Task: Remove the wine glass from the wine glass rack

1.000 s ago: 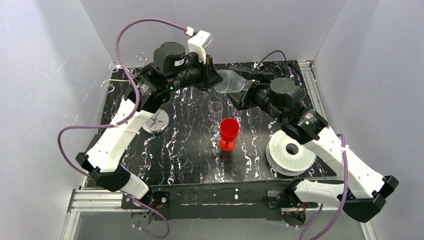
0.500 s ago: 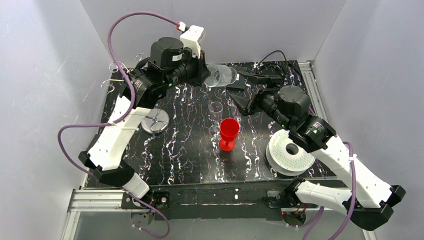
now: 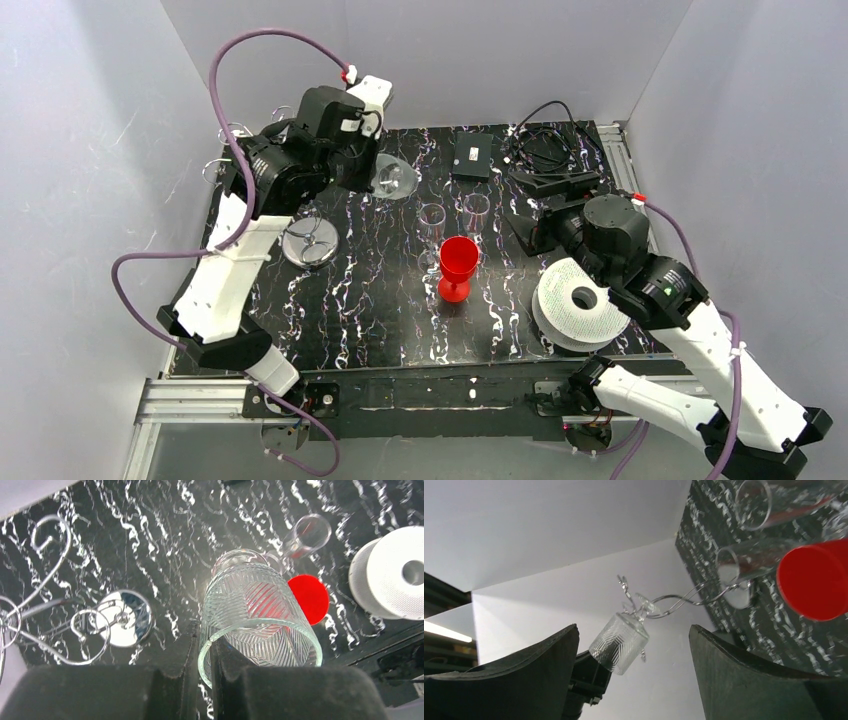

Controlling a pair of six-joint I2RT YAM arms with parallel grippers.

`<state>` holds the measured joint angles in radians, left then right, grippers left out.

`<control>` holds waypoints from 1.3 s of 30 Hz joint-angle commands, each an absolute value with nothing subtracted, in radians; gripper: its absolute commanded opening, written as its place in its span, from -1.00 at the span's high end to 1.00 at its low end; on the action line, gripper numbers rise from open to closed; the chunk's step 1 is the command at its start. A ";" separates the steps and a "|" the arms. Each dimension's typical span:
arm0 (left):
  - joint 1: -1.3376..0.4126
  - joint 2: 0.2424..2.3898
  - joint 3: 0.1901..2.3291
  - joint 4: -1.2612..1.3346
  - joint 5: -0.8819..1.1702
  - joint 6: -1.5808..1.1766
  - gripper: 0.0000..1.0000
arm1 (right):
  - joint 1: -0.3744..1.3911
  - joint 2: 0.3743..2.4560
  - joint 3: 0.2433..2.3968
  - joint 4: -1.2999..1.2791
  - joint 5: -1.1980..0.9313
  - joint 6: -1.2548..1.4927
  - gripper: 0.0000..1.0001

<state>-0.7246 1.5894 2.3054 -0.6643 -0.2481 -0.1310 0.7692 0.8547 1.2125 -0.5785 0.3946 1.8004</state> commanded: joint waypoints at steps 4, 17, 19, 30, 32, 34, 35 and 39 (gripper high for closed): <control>-0.721 1.532 2.224 -0.796 -0.331 -0.175 1.00 | 0.762 0.831 1.225 -0.675 0.536 1.557 -0.76; -0.722 1.406 1.819 -0.712 -0.306 -0.336 1.00 | 0.762 0.870 1.345 -0.789 0.562 1.289 -0.77; -0.721 1.398 1.764 -0.692 -0.292 -0.351 1.00 | 0.762 0.884 1.380 -0.814 0.561 1.241 -0.77; -0.720 1.376 1.428 -0.477 -0.233 -0.457 1.00 | 0.762 0.901 1.402 -0.841 0.571 1.132 -0.77; -0.720 1.372 1.362 -0.416 -0.227 -0.467 1.00 | 0.762 0.894 1.394 -0.841 0.575 1.127 -0.77; -0.718 1.378 1.316 -0.373 -0.227 -0.494 1.00 | 0.762 0.884 1.385 -0.840 0.584 1.125 -0.77; -0.717 1.385 1.305 -0.358 -0.225 -0.505 1.00 | 0.762 0.879 1.377 -0.835 0.590 1.120 -0.77; -0.717 1.428 1.279 -0.315 -0.207 -0.520 1.00 | 0.762 0.867 1.362 -0.818 0.605 1.097 -0.77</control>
<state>-0.7219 1.4273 1.2903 -0.3622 -0.2192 -0.4759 0.7658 0.8883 1.3727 -0.8421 0.5549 1.1393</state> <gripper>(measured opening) 0.077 0.884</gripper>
